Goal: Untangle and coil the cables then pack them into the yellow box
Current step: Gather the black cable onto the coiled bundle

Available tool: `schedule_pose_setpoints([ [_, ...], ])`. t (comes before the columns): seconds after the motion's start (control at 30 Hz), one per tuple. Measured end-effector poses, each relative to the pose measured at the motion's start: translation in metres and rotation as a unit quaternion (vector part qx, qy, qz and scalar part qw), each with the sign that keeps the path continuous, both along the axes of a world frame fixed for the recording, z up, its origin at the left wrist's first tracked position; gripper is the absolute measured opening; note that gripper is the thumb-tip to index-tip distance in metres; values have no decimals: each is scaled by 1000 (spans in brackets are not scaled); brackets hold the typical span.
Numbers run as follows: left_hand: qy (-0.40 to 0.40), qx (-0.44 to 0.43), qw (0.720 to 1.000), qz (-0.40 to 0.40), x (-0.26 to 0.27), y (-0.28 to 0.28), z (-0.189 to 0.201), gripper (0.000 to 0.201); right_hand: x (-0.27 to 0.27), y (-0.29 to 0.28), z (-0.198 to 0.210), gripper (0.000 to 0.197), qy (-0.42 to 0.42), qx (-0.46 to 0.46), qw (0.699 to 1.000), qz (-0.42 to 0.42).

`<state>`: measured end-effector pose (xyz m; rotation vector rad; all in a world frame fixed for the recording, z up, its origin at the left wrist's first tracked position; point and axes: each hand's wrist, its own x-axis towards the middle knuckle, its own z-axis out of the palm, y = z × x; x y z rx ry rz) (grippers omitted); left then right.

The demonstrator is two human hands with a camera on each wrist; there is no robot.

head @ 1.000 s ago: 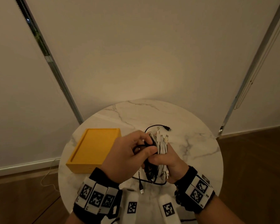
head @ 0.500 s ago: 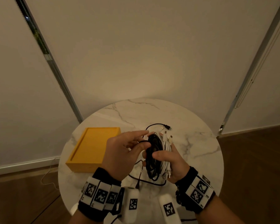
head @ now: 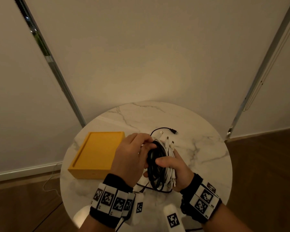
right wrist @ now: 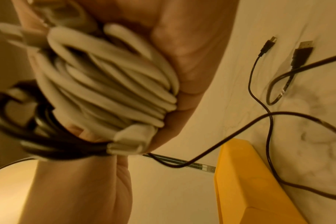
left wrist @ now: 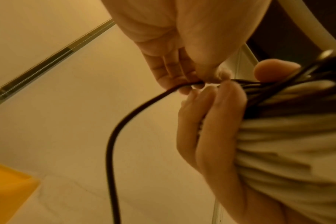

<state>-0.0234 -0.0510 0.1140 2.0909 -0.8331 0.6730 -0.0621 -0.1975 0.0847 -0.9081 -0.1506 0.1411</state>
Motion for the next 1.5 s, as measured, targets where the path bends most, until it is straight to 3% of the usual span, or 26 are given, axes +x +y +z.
schedule_pose_setpoints([
  [0.17,-51,-8,999,12,1,-1,5,10,3,-2,-4,54,28,0,1000,0],
  [0.43,19,-24,999,-39,-1,-1,-1,13,4,-3,-3,47,5,15,999,-29],
  [0.53,5,-3,999,-32,1,4,-6,18,4,-7,-3,46,8,31,999,-24],
  [0.67,-18,-28,999,-10,4,1,4,16,3,-2,-3,44,7,-16,1000,5],
  [0.83,3,-30,998,-49,3,2,5,18,2,-1,-2,42,-9,-23,1000,-12],
  [1.03,13,-51,995,-83,8,5,1,20,2,-2,-5,47,3,-40,999,-33],
  [1.17,4,-80,994,-78,10,3,-3,16,3,-3,-2,60,10,-45,999,-25],
  [1.27,30,-110,991,-76,9,1,-6,15,2,-3,-2,57,7,-41,999,-21],
  [1.37,17,-59,997,-48,11,5,-10,20,3,-3,-3,62,8,-67,996,-53],
  [1.43,73,8,997,-16,13,8,-18,27,5,-4,-3,59,5,-88,991,-105],
  [1.5,261,5,963,-62,7,7,-26,34,8,-7,-1,58,7,-77,987,-138],
])
